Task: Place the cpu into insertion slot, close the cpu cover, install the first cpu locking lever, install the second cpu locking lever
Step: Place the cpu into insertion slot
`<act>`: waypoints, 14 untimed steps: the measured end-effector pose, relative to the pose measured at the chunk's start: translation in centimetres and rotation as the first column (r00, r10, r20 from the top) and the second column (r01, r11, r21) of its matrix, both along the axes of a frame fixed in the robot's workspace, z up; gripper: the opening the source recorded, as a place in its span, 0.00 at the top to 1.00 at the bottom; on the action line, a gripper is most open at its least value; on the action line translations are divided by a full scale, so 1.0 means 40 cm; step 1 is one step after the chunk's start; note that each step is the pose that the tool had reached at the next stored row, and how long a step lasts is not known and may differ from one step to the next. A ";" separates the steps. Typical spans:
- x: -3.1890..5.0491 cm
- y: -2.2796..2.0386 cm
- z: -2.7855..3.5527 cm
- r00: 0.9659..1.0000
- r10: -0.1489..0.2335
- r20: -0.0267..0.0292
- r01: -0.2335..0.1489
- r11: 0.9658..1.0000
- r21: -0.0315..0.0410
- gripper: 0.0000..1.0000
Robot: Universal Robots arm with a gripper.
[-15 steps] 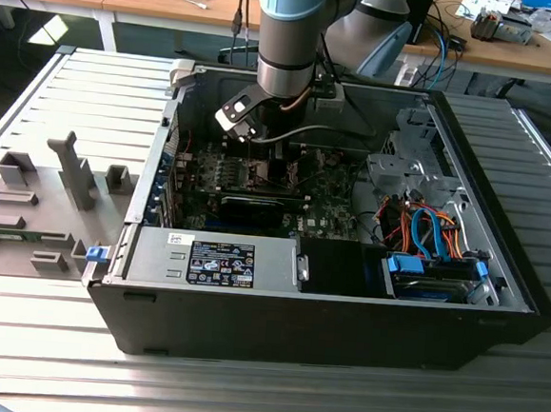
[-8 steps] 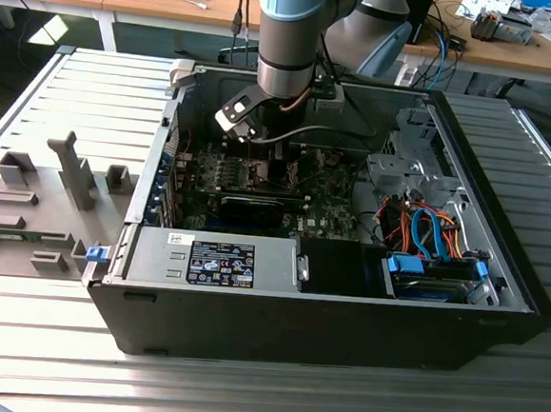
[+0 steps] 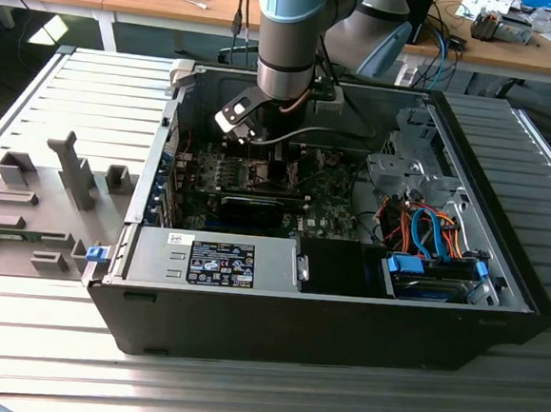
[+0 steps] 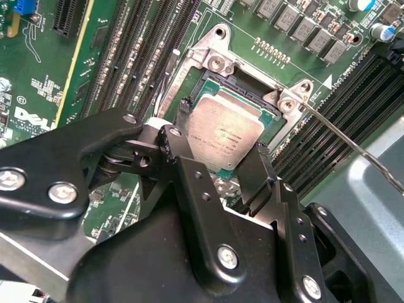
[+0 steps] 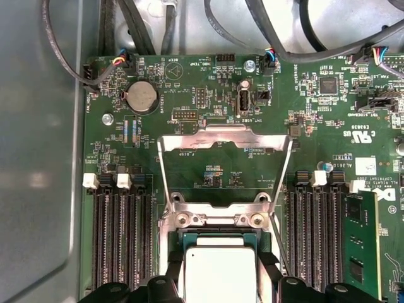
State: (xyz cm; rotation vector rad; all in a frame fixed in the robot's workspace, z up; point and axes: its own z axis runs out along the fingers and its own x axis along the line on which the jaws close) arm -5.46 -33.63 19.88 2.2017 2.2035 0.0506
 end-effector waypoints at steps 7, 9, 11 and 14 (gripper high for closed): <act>0.000 0.000 -0.002 1.000 -0.001 0.000 0.001 1.000 0.000 0.46; 0.000 0.000 -0.002 1.000 -0.001 0.000 0.001 1.000 0.000 0.46; 0.000 0.000 -0.002 1.000 -0.001 0.000 0.001 1.000 0.000 0.46; 0.000 0.000 -0.003 1.000 -0.001 0.000 0.001 1.000 0.000 0.44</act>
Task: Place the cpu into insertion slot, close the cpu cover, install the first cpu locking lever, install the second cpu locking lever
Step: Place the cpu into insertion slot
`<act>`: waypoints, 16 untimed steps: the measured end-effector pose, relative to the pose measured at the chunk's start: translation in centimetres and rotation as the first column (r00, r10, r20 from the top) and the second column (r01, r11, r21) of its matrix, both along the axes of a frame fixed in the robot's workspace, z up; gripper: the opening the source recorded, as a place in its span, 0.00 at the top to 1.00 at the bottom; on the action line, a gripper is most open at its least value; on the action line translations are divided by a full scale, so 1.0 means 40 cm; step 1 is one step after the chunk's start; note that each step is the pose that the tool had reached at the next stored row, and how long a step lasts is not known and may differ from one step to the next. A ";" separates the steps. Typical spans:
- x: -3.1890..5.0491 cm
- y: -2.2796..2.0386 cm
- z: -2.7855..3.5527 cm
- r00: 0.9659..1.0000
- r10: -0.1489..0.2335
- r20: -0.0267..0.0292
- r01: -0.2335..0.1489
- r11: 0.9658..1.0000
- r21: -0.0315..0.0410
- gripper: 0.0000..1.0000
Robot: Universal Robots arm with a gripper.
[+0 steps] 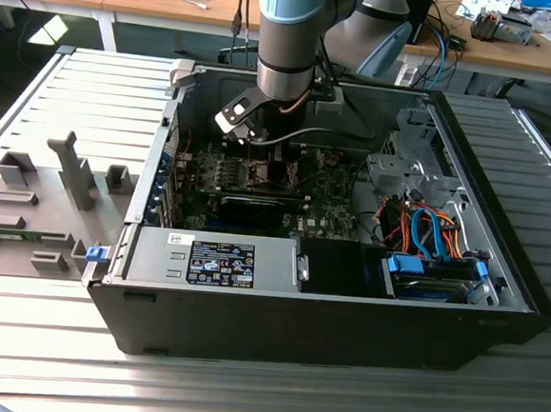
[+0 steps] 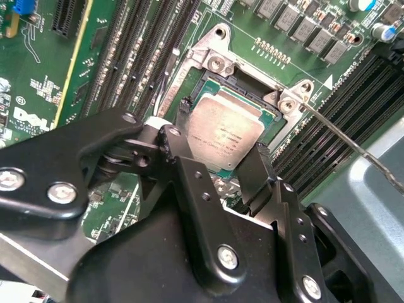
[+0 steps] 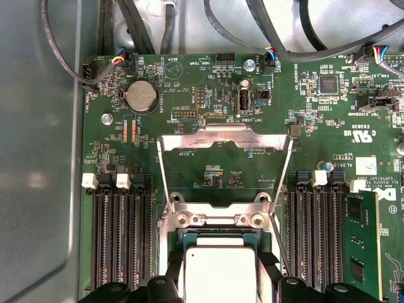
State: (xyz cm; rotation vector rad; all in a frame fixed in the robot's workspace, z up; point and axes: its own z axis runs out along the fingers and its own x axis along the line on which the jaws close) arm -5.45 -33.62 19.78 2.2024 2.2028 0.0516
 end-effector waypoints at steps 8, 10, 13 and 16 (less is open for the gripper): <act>0.000 0.000 0.000 1.000 0.000 0.000 0.000 1.000 0.000 0.38; 0.000 0.000 0.022 1.000 0.000 0.000 0.000 1.000 0.000 0.38; 0.000 0.000 0.037 1.000 0.000 0.000 0.000 1.000 0.000 0.38; 0.000 0.000 0.039 1.000 0.000 0.000 0.000 1.000 0.000 0.46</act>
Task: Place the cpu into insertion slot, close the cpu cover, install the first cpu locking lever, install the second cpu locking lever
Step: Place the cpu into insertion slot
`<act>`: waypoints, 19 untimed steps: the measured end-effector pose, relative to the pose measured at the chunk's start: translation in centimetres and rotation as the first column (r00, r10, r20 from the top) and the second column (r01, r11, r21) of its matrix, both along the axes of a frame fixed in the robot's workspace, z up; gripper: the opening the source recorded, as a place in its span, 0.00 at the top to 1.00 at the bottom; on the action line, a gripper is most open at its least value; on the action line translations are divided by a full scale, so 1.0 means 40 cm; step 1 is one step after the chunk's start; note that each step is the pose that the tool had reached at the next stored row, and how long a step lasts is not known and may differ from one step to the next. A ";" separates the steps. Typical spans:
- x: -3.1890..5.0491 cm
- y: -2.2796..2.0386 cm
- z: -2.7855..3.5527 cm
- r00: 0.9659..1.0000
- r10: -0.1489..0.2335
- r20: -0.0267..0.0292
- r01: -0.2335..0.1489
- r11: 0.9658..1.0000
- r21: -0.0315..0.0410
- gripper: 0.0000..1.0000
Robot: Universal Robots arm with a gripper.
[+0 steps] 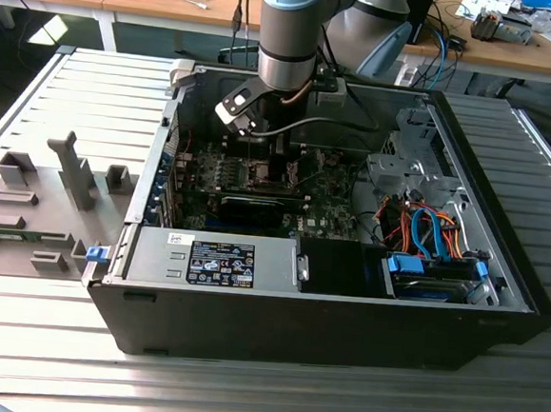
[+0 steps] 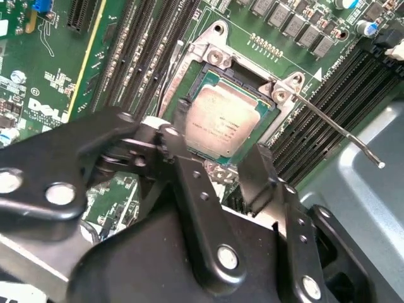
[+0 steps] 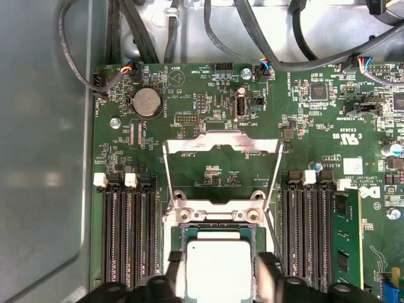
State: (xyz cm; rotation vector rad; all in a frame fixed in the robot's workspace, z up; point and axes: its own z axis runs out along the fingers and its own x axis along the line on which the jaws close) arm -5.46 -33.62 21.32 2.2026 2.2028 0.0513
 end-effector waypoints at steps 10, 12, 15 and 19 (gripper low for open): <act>0.000 -0.016 -0.001 1.000 0.000 0.000 0.000 1.000 0.000 0.59; 0.000 -0.015 -0.003 1.000 0.000 0.000 0.000 1.000 0.000 0.59; 0.000 -0.009 -0.001 1.000 0.000 0.000 0.000 1.000 -0.003 0.59; 0.000 -0.004 0.000 1.000 0.000 0.000 0.000 1.000 -0.022 0.89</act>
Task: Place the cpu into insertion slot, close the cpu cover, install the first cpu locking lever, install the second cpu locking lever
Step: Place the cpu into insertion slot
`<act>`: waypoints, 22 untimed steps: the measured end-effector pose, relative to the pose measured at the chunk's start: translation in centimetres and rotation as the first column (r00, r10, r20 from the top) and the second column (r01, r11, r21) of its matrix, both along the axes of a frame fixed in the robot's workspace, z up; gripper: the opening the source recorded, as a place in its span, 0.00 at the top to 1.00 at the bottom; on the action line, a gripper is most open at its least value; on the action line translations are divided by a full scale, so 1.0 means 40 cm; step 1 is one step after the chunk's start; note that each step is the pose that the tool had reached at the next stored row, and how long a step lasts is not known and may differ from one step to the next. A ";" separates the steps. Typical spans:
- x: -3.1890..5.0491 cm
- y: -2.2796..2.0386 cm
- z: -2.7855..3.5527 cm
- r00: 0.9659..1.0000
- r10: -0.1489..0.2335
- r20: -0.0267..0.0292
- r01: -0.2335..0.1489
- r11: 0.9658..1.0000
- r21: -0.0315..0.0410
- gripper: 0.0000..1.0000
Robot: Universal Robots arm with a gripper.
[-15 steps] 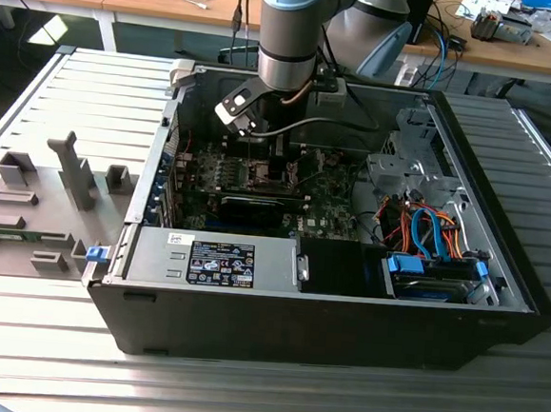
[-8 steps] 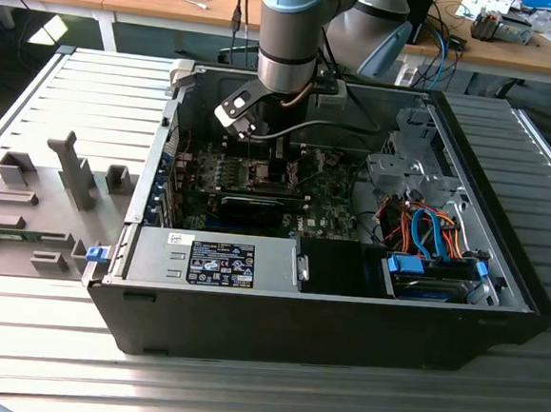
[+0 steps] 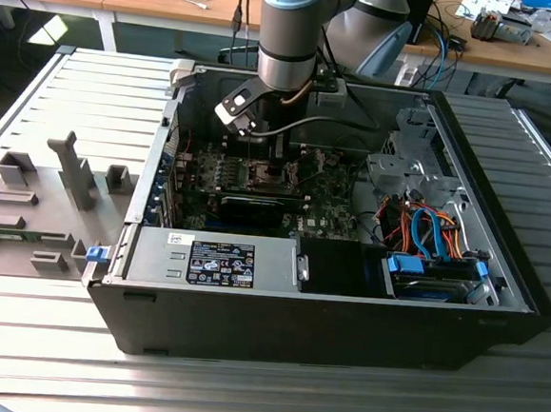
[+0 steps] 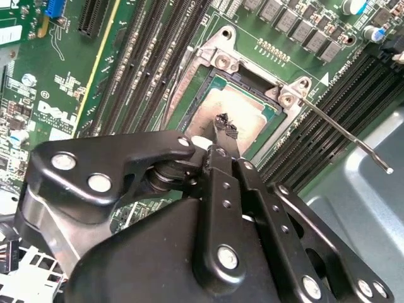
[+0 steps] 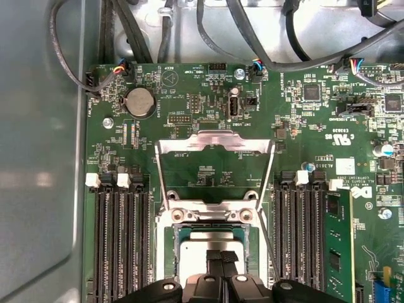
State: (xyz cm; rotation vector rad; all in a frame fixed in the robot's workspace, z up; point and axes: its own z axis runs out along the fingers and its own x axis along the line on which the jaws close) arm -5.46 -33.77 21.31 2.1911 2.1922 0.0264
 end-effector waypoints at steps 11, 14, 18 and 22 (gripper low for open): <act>0.000 0.000 -0.015 1.000 0.002 -0.005 -0.002 1.000 -0.012 0.89; 0.000 -0.001 -0.024 1.000 0.002 -0.007 -0.002 1.000 -0.013 0.89; 0.000 0.000 -0.026 1.000 0.002 -0.007 -0.002 1.000 -0.012 0.89; 0.000 0.000 0.023 1.000 0.002 -0.007 -0.002 1.000 -0.012 0.89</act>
